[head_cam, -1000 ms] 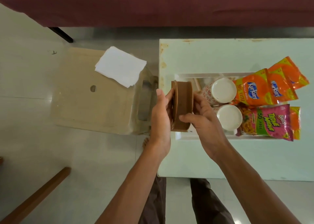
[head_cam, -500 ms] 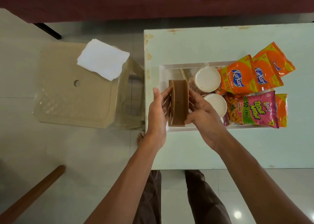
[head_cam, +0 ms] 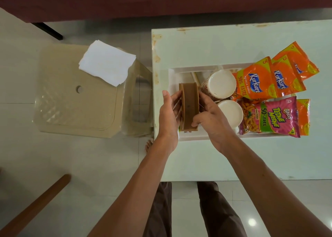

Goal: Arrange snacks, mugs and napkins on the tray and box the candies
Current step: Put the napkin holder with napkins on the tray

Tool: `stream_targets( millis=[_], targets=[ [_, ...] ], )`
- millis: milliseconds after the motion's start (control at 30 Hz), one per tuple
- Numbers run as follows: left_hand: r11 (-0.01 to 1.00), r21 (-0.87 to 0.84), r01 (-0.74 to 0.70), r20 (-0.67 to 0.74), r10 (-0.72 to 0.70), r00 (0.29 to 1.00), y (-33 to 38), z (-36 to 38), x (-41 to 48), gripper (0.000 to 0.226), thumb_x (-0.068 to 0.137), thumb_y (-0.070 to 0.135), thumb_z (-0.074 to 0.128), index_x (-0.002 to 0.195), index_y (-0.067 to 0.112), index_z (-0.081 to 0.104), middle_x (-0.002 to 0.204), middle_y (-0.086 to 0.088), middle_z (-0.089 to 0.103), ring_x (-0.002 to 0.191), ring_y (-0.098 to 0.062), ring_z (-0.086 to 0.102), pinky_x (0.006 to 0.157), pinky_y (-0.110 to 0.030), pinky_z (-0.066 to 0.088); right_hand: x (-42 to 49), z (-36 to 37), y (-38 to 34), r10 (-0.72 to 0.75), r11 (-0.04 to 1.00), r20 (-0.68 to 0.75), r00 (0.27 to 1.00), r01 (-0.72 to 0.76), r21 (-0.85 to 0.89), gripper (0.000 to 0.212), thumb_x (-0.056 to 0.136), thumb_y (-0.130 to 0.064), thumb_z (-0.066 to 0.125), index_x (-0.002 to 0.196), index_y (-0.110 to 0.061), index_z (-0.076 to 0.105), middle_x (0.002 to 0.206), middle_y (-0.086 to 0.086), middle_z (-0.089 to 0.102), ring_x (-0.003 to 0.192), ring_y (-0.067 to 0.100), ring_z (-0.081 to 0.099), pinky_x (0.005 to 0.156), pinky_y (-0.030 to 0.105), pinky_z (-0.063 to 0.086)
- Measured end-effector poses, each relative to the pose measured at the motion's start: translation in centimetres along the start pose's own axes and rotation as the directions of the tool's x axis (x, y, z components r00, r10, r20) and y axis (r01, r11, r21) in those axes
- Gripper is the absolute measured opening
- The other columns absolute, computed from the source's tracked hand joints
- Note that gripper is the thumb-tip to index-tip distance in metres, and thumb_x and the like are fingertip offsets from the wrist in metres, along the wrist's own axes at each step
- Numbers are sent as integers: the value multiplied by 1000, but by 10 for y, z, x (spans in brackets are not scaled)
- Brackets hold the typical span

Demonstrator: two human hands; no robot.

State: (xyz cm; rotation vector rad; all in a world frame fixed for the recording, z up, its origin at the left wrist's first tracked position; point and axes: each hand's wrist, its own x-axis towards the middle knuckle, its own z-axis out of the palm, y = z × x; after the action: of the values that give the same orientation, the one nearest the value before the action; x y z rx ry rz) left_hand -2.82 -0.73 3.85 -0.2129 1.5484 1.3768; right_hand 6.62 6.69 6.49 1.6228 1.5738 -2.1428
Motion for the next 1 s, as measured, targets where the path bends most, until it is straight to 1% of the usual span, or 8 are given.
stream_targets(
  millis=[100,233,367,533,667,767,900,1000],
  targets=[
    [1000,4,16,3,-16,1000,-2,-1,3,52,105,59,23,120,34,66,102,17,79,103,-3,72,85,-22,57,3,2,2,21,1000,-6,1000,-21,-11,90,61,-7,60,144,-36,42,117,-4,66,109,16,59,78,30,54],
    [999,-10,39,9,-39,999,-8,-5,6,54,104,60,22,121,34,66,109,13,77,113,-8,68,97,-30,54,7,6,8,62,998,-14,998,-62,-22,87,70,2,63,144,-36,39,114,-11,64,103,10,58,68,17,48],
    [999,-24,36,5,-36,999,-13,-5,7,56,105,59,22,123,30,66,104,14,79,103,-3,73,89,-25,54,10,8,11,81,997,-28,996,-81,-18,84,71,7,62,140,-36,40,109,-11,63,98,8,57,50,4,47],
    [998,-49,31,-11,-32,999,-14,-8,7,55,106,56,24,123,25,67,110,10,78,107,-6,72,95,-30,54,5,12,9,65,996,-49,997,-67,-57,85,74,5,64,143,-35,37,110,-15,60,98,5,56,54,6,46],
    [999,-35,9,-10,-9,1000,-1,-18,0,52,106,53,24,122,27,66,124,7,72,121,-11,64,108,-34,48,-12,15,-2,38,999,-97,995,-42,-32,92,75,6,64,150,-33,29,138,-16,50,123,7,49,81,19,41],
    [997,-67,-48,-22,47,999,18,-38,-10,59,100,58,30,131,20,62,133,0,69,122,-15,65,110,-39,47,-27,17,-19,-81,994,-187,979,64,-94,85,78,3,67,147,-34,35,133,-26,44,126,1,39,93,22,36],
    [977,-134,-167,-92,155,984,52,-79,-17,54,104,51,31,135,15,58,128,-4,72,119,-20,68,105,-40,50,-27,35,-54,-144,988,-148,978,134,-77,53,84,-10,69,128,-35,56,125,-27,59,118,-6,54,93,18,44],
    [963,-179,-201,-168,172,971,77,-108,-16,48,104,47,37,131,15,60,126,-5,73,116,-21,70,103,-40,52,-2,60,-76,-182,972,-109,977,162,-172,38,88,-23,69,125,-33,61,122,-22,64,106,-12,57,72,5,44]
  ],
)
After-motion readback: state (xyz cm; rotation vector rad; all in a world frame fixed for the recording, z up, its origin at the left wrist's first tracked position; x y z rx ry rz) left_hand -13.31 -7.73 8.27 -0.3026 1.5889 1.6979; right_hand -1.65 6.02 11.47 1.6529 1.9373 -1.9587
